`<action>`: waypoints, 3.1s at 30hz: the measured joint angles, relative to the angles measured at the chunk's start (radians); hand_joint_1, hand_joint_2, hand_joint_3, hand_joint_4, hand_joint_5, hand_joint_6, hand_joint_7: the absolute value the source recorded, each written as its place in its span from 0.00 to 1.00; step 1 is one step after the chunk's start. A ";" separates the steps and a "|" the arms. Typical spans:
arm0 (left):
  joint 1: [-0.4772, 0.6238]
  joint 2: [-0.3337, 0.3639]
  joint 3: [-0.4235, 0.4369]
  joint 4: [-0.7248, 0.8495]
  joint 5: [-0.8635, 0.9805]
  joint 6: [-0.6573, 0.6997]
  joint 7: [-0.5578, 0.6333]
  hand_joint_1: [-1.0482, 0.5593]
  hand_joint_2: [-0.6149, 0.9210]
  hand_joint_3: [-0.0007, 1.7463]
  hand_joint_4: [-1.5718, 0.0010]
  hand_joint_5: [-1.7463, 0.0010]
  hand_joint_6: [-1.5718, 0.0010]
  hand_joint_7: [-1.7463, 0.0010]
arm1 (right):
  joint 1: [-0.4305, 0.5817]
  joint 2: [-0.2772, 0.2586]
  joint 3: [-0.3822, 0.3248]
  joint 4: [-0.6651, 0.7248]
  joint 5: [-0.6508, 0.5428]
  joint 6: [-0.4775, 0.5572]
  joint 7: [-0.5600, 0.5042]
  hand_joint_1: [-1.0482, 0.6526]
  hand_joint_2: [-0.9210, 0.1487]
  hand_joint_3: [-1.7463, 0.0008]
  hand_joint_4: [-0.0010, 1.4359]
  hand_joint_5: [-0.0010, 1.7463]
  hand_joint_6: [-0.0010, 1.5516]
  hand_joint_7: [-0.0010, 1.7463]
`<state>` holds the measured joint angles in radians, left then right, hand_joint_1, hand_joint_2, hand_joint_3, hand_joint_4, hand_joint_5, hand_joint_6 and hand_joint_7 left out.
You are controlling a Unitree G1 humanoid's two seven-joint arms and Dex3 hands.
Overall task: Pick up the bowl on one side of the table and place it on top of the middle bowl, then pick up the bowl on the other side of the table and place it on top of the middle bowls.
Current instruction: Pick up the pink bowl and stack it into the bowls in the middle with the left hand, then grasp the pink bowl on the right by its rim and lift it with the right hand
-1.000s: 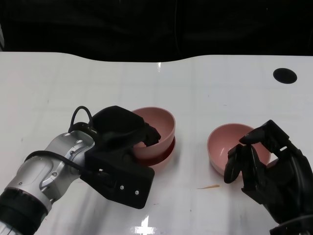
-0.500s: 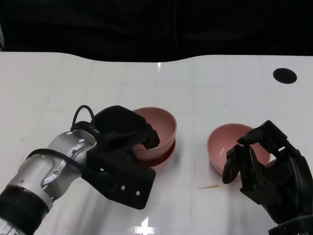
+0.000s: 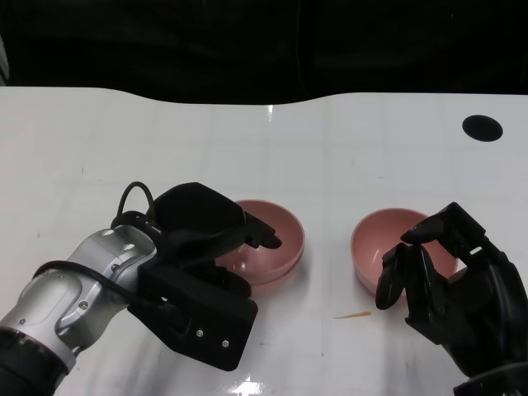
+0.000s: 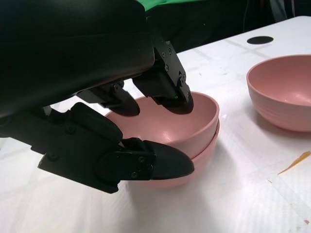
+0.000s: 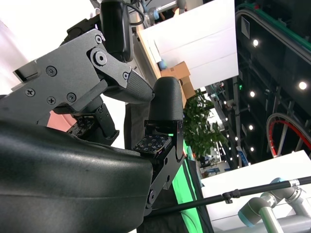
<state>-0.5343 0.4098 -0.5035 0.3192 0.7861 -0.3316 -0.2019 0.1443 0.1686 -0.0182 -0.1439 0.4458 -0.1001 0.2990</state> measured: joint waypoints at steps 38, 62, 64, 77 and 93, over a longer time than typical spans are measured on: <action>0.397 -0.295 0.585 -0.384 -1.176 0.380 -0.135 0.55 1.00 0.12 0.46 0.00 0.56 0.00 | -0.012 -0.009 -0.021 0.049 -0.045 -0.087 0.002 0.55 0.28 0.41 0.60 1.00 0.47 0.84; 0.550 -0.334 0.765 -0.337 -1.468 0.551 -0.225 0.54 0.95 0.28 0.38 0.00 0.58 0.00 | -0.058 -0.178 -0.014 0.226 -0.565 -0.523 -0.140 0.18 0.00 0.82 0.20 0.05 0.23 0.01; 0.550 -0.340 0.764 -0.333 -1.467 0.555 -0.224 0.54 0.94 0.29 0.38 0.00 0.58 0.00 | -0.049 -0.206 -0.010 0.208 -0.629 -0.523 -0.157 0.15 0.00 0.81 0.14 0.02 0.16 0.00; 0.550 -0.380 0.747 -0.318 -1.411 0.546 -0.207 0.55 0.93 0.32 0.38 0.00 0.58 0.00 | -0.043 -0.303 0.016 0.120 -1.004 -0.372 -0.347 0.06 0.00 0.82 0.07 0.00 0.10 0.01; 0.546 -0.383 0.747 -0.284 -1.371 0.489 -0.211 0.52 0.92 0.32 0.39 0.00 0.58 0.00 | -0.176 -0.432 0.162 0.099 -1.298 -0.114 -0.351 0.01 0.00 0.85 0.14 0.02 0.17 0.02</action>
<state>0.0122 0.0267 0.2430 0.0351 -0.5850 0.1578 -0.4126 -0.0314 -0.2631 0.1439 -0.0444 -0.8522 -0.2142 -0.0523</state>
